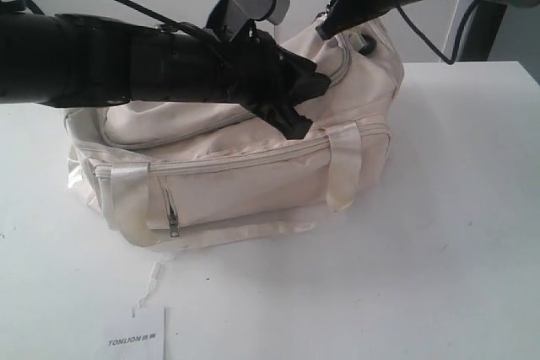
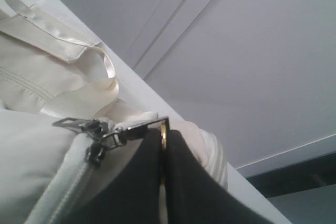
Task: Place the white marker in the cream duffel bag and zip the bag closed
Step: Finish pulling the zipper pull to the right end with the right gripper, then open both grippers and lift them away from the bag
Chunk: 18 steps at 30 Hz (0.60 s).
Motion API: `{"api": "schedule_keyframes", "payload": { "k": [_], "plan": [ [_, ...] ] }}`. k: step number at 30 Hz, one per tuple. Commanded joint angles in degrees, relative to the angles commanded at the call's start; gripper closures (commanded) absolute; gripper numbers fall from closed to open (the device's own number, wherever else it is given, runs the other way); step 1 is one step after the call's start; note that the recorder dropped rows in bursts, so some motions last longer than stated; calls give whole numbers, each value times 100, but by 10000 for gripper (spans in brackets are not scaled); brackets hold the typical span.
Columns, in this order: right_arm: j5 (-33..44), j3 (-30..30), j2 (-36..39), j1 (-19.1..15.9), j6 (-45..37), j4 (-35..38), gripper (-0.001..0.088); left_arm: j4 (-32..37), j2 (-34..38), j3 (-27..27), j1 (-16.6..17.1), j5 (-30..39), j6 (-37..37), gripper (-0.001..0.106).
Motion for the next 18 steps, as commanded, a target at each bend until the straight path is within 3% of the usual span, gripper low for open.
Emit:
{"api": "schedule_keyframes", "payload": {
  "k": [3, 10, 18],
  "plan": [
    [0, 0, 0, 0, 105, 0, 775, 0, 0, 0, 0, -13, -122, 603],
    [127, 0, -20, 0, 150, 241, 414, 0, -67, 0, 0, -300, -346, 528],
    [1369, 0, -578, -92, 1115, 239, 377, 0, -533, 0, 0, -692, -991, 528]
  ]
}}
